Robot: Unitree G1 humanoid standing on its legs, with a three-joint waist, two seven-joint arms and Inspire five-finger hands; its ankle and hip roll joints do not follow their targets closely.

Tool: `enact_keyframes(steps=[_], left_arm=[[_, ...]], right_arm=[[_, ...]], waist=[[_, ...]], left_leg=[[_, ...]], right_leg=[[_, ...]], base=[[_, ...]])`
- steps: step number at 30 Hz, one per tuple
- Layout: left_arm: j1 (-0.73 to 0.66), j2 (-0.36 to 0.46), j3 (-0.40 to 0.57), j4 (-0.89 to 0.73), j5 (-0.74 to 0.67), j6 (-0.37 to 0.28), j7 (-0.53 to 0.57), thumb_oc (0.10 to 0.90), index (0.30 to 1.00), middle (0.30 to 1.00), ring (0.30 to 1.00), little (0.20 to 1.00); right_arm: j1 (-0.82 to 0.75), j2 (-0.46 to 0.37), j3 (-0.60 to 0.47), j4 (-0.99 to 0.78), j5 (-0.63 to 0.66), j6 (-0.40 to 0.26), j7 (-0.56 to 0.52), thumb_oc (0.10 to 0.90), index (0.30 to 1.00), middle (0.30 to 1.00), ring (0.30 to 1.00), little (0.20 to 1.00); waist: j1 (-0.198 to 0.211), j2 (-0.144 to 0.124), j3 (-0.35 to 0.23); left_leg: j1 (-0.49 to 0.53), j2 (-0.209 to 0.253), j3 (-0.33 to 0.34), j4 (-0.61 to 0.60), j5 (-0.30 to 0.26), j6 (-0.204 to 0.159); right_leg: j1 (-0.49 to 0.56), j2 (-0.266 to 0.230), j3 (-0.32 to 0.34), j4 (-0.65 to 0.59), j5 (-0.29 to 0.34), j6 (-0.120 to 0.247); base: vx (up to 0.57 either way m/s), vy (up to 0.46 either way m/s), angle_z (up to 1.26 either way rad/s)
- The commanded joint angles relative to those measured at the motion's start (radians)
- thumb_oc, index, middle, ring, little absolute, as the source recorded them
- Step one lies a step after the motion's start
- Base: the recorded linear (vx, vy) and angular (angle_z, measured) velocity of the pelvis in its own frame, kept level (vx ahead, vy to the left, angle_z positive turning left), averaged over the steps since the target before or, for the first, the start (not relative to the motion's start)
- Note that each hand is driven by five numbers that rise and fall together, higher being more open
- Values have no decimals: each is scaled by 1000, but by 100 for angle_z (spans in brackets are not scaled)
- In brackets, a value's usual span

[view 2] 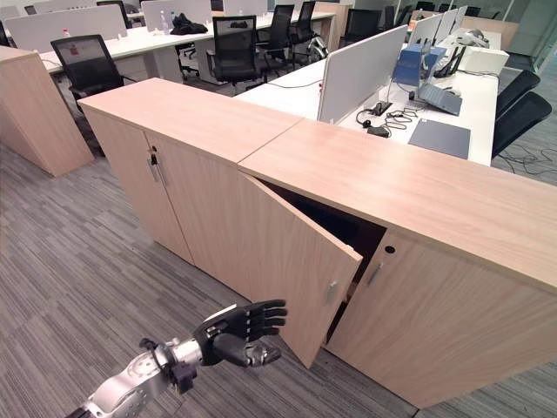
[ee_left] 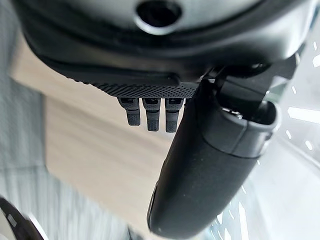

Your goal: Put the empty folder in the office cabinet

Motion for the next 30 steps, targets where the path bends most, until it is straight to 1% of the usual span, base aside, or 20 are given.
enact_keyframes(steps=[1, 2, 6, 8, 10, 12, 13, 14, 15, 16, 17, 19, 20, 21, 22, 23, 24, 25, 26, 30], left_arm=[[-87, -51, 113, -22, 185, -160, 76, 800, 900, 900, 900, 900], [-78, -73, 115, 23, 228, -152, 88, 800, 900, 900, 900, 900], [-71, -86, 138, 111, 304, -137, 104, 800, 900, 900, 900, 900], [-68, -109, 135, 208, 257, -110, 80, 800, 900, 900, 900, 900], [-79, -142, 152, 309, 229, -99, 91, 800, 900, 900, 900, 900], [-86, -153, 158, 362, 233, -96, 98, 800, 900, 900, 900, 900], [-95, -161, 175, 426, 250, -92, 113, 800, 900, 900, 900, 900], [-95, -161, 175, 426, 250, -92, 113, 800, 900, 900, 900, 900], [-104, -183, 211, 543, 249, -79, 136, 800, 900, 900, 900, 900], [-112, -208, 236, 623, 226, -79, 160, 800, 900, 900, 900, 900], [-113, -208, 236, 623, 226, -80, 160, 800, 900, 900, 900, 900], [-101, -218, 263, 646, 201, -78, 169, 800, 900, 900, 900, 900], [-99, -223, 273, 659, 192, -80, 176, 800, 900, 900, 900, 900], [-97, -225, 284, 674, 189, -84, 187, 800, 900, 900, 900, 900], [-96, -236, 305, 723, 208, -87, 209, 800, 900, 900, 900, 900], [-98, -241, 309, 740, 209, -87, 209, 800, 900, 900, 900, 900], [-98, -241, 309, 741, 209, -87, 209, 800, 900, 900, 900, 900], [-93, -256, 324, 825, 239, -89, 208, 800, 900, 900, 900, 900], [-93, -256, 324, 825, 239, -90, 208, 800, 900, 900, 900, 900], [-115, -273, 345, 1054, 365, -88, 231, 800, 900, 900, 900, 900]], right_arm=[[-64, -8, -22, 15, 96, -29, -22, 800, 900, 900, 900, 900], [-65, -16, -30, 4, 109, -30, -25, 800, 900, 900, 900, 900], [-63, -32, -43, -21, 127, -31, -31, 800, 900, 900, 900, 900], [-68, -46, -35, -24, 121, -22, -23, 800, 900, 900, 900, 900], [-67, -47, -34, -20, 127, -20, -20, 800, 900, 900, 900, 900], [-61, -43, -31, -18, 124, -19, -21, 800, 900, 900, 900, 900], [-58, -42, -30, -11, 122, -18, -18, 800, 900, 900, 900, 900], [-58, -42, -30, -11, 122, -18, -18, 800, 900, 900, 900, 900], [-57, -42, -26, 2, 115, -16, -11, 800, 900, 900, 900, 900], [-46, -40, -16, 12, 109, -15, -13, 800, 900, 900, 900, 900], [-46, -40, -16, 12, 110, -15, -13, 800, 900, 900, 900, 900], [-52, -46, -6, 8, 114, -13, -14, 800, 900, 900, 900, 900], [-56, -49, -2, 4, 121, -12, -15, 800, 900, 900, 900, 900], [-53, -51, 2, -5, 126, -13, -13, 800, 900, 900, 900, 900], [-54, -60, 3, -19, 124, -19, -17, 800, 900, 900, 900, 900], [-61, -61, 2, -21, 124, -20, -19, 800, 900, 900, 900, 900], [-61, -62, 2, -21, 124, -20, -19, 800, 900, 900, 900, 900], [-78, -66, -5, -22, 132, -21, -23, 800, 900, 900, 900, 900], [-78, -66, -5, -22, 132, -21, -23, 800, 900, 900, 900, 900], [-79, -48, -32, 17, 168, -21, -31, 800, 900, 900, 900, 900]], waist=[[22, -32, 6], [22, -34, 7], [13, -37, 10], [3, -37, 9], [-6, -37, 8], [-12, -38, 9], [-16, -39, 10], [-16, -39, 10], [-21, -44, 14], [-24, -54, 15], [-23, -54, 15], [-14, -74, 38], [-2, -80, 57], [12, -83, 67], [34, -91, 78], [37, -91, 80], [36, -91, 80], [44, -80, 79], [44, -80, 80], [39, -61, 42]], left_leg=[[6, 22, -54, -2, -98, -43], [3, 25, -53, -2, -96, -45], [-2, 39, -50, -2, -89, -52], [-3, 48, -43, -2, -84, -58], [-4, 59, -38, -2, -79, -65], [-5, 71, -32, -2, -75, -71], [-5, 81, -28, -2, -72, -78], [-4, 81, -28, -2, -72, -78], [3, 96, -21, -2, -70, -89], [8, 108, -10, 1, -56, -88], [9, 108, -9, 1, -56, -88], [-32, 112, -12, 136, -93, -79], [-55, 107, -37, 196, -97, -74], [-87, 82, -91, 228, -96, -66], [-150, 1, -224, 253, -124, -41], [-168, -26, -269, 251, -123, -39], [-168, -26, -270, 252, -123, -39], [-178, -71, -342, 237, -128, -25], [-175, -71, -342, 235, -127, -25], [-108, -51, -306, 119, -104, -12]], right_leg=[[41, 20, -8, 10, -87, 25], [39, 24, -8, 10, -89, 22], [31, 38, -2, 10, -94, 16], [25, 45, 3, 10, -94, 12], [20, 56, 11, 10, -96, 5], [16, 65, 17, 10, -100, -1], [14, 75, 23, 10, -103, -8], [14, 75, 24, 10, -103, -8], [14, 90, 38, 10, -105, -16], [14, 106, 51, 12, -111, -31], [15, 106, 52, 12, -111, -31], [12, 112, 80, 35, -112, -47], [8, 116, 93, 45, -113, -53], [-2, 119, 101, 51, -111, -57], [-13, 123, 127, 50, -101, -57], [-18, 124, 135, 50, -96, -55], [-17, 124, 134, 50, -96, -55], [-21, 139, 169, 42, -85, -49], [-19, 139, 170, 42, -85, -49], [-13, 142, 194, 12, -71, -41]], base=[[-18, -91, 1], [-12, -92, 1], [-11, -102, 1], [-3, -103, -5], [4, -125, -14], [6, -142, -19], [4, -118, -12], [15, -177, -10], [20, -171, -8], [20, -171, -7], [-10, -116, -14], [-58, -98, -27], [-106, -80, -41], [-152, -69, -49], [-129, -39, -55], [-83, -20, -47], [-21, 42, -58], [-6, 40, -64], [14, 59, -59], [42, 100, -75]])
